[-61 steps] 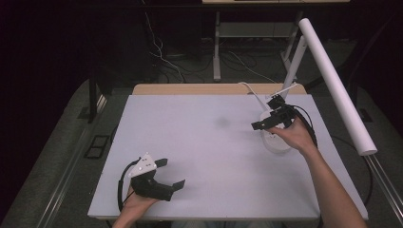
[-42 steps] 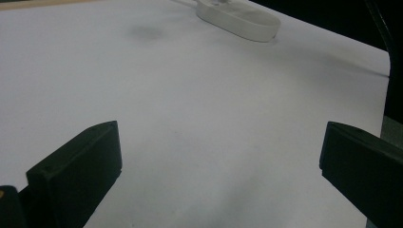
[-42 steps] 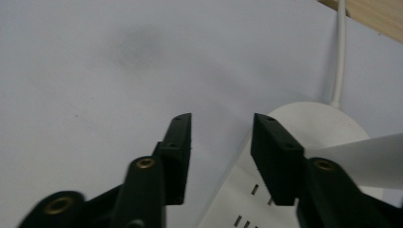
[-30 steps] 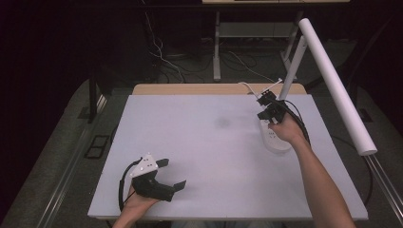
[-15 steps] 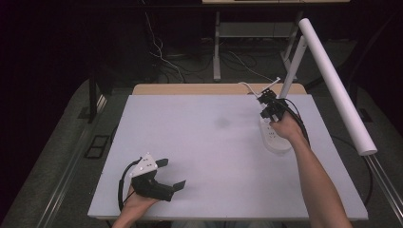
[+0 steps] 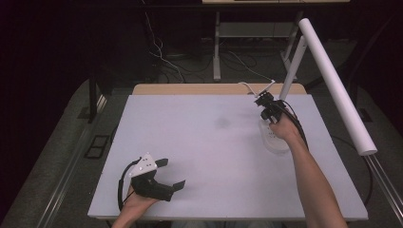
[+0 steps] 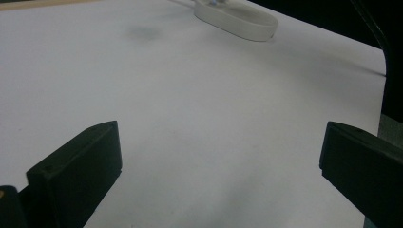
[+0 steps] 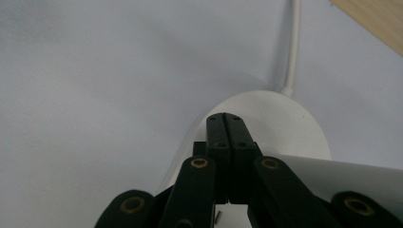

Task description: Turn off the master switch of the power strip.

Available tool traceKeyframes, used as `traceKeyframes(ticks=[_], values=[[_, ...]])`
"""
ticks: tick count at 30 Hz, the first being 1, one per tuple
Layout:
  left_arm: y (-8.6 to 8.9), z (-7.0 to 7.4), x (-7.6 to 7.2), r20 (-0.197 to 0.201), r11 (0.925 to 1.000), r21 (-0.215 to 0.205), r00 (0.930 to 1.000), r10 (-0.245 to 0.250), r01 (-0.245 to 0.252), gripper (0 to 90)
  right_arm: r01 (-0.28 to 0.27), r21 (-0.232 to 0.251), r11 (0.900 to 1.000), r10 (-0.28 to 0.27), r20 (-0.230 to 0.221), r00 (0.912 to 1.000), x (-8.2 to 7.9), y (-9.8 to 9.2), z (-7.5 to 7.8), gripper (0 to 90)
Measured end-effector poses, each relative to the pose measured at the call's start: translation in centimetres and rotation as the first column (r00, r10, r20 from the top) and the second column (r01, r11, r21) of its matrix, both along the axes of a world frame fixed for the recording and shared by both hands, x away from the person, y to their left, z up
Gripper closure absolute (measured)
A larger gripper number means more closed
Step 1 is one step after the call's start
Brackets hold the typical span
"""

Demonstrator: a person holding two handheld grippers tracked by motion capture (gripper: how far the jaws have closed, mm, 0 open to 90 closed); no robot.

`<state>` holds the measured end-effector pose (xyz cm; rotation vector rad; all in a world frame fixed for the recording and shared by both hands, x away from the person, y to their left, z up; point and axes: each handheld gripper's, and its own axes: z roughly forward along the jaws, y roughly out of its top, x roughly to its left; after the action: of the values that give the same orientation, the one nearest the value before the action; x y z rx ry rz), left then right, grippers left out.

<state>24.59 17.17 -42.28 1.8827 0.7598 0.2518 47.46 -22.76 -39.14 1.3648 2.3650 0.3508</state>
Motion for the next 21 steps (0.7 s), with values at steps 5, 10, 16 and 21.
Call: traceKeyframes(ticks=[5, 10, 16, 21], values=[[0.02, 0.02, -0.01, 0.001, 1.0000, 0.000, 1.0000, 0.000, 0.000, 0.0, 0.014, -0.032, 0.999, -0.014, 0.000, 0.9999, 0.08, 0.15, -0.29, 89.4], [0.01, 0.01, 0.00, 0.001, 1.0000, 0.001, 1.0000, 0.000, 0.000, 0.0, 0.012, -0.071, 0.997, -0.011, 0.006, 0.9999, 0.11, 0.39, -0.54, 89.3], [0.02, 0.03, -0.03, 0.001, 1.0000, 0.000, 1.0000, -0.001, 0.001, 0.0, 0.018, -0.093, 0.996, -0.017, 0.008, 0.9998, 0.17, 0.46, -0.79, 89.4], [-0.08, 0.01, -0.05, 0.001, 1.0000, -0.001, 1.0000, -0.002, 0.002, 0.0, 0.017, -0.091, 0.996, -0.016, 0.010, 0.9998, 0.14, 0.46, -0.81, 89.4]])
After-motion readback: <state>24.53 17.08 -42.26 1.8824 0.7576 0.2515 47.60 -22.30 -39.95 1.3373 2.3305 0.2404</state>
